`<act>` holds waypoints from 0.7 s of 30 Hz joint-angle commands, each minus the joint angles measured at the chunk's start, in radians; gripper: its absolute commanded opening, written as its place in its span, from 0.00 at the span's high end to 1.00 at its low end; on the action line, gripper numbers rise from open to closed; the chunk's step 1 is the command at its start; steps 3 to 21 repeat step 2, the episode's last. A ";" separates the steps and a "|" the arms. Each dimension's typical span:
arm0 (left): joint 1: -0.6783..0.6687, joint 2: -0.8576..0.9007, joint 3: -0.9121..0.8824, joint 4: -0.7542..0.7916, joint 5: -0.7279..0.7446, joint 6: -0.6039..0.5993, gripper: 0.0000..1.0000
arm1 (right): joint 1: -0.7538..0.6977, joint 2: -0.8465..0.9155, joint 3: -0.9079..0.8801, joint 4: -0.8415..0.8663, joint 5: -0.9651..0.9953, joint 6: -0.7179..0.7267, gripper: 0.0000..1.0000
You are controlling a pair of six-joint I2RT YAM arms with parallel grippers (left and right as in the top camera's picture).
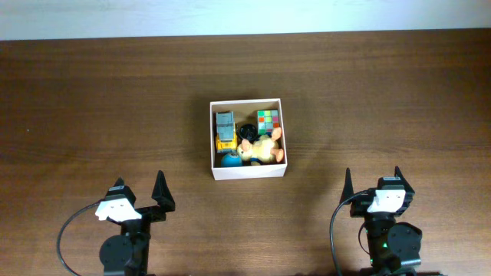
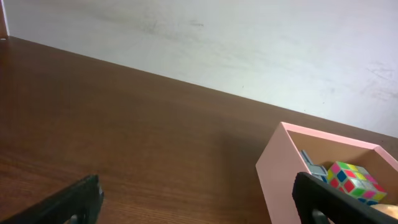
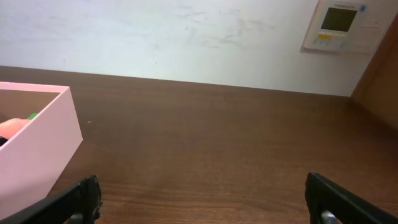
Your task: Pack container
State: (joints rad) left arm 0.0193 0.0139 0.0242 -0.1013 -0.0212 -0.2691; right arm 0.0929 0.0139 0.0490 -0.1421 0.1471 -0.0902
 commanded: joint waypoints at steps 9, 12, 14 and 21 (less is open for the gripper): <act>0.005 -0.009 -0.006 0.003 0.014 0.016 0.01 | -0.005 -0.011 -0.011 0.001 -0.009 -0.007 0.01; 0.005 -0.009 -0.006 0.003 0.014 0.016 0.01 | -0.005 -0.011 -0.011 0.001 -0.009 -0.007 0.01; 0.005 -0.009 -0.006 0.003 0.014 0.016 0.01 | -0.005 -0.011 -0.011 0.001 -0.009 -0.007 0.01; 0.005 -0.009 -0.006 0.003 0.014 0.016 0.01 | -0.005 -0.011 -0.011 0.001 -0.009 -0.007 0.01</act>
